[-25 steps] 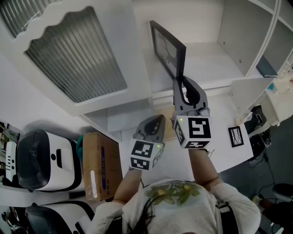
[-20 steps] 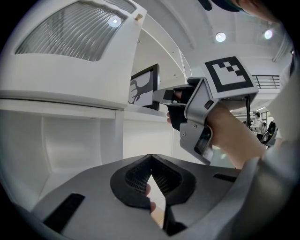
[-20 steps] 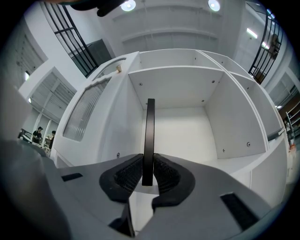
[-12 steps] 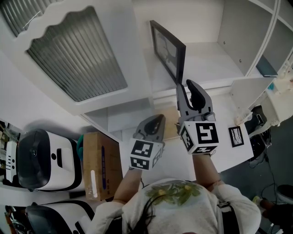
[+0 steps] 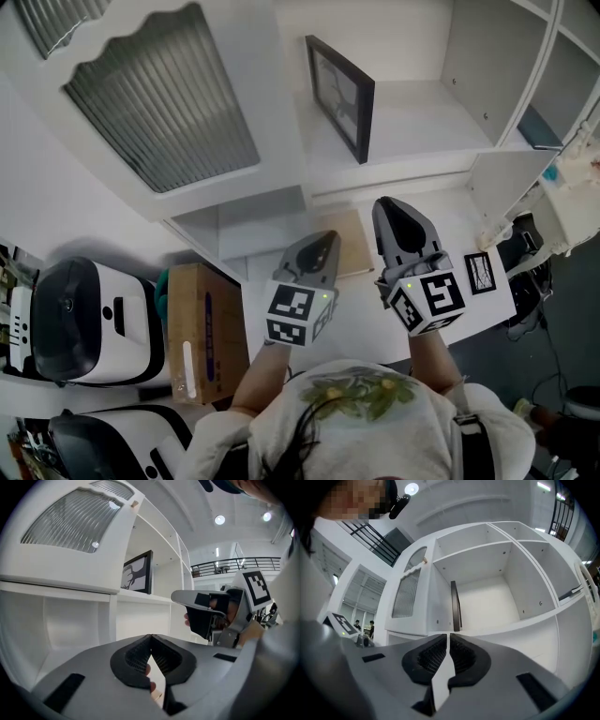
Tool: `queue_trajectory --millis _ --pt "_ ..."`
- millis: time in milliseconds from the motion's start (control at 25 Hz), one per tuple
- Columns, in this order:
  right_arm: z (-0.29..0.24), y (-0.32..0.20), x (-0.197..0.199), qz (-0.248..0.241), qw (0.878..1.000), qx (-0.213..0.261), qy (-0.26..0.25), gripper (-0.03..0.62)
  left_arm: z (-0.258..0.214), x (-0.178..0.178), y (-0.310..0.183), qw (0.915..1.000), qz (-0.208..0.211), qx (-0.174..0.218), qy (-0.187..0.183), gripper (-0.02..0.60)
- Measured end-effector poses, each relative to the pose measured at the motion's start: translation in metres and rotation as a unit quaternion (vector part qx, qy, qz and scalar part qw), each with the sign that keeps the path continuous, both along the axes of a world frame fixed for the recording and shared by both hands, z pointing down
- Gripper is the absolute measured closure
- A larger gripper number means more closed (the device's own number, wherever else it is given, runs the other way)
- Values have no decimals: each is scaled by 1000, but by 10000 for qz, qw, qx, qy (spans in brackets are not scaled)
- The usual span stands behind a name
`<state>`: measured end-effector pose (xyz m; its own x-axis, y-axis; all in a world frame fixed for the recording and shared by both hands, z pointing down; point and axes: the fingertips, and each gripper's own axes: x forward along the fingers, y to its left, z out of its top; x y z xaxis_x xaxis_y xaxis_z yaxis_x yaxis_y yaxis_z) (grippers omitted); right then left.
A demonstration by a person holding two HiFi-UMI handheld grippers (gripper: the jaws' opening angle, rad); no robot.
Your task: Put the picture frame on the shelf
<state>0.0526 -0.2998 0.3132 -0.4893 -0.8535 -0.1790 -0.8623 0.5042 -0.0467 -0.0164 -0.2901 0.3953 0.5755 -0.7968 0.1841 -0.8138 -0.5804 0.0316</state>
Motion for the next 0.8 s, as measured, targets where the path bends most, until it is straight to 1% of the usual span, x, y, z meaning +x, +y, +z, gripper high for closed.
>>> queue_trajectory --millis 360,800 --pt "37 35 -17 -297 9978 -428 402 562 -2 8 29 10000 25 51 30 554" --pt "59 57 -28 -468 9954 -673 495 562 1 3 52 10000 -52 22 54 554"
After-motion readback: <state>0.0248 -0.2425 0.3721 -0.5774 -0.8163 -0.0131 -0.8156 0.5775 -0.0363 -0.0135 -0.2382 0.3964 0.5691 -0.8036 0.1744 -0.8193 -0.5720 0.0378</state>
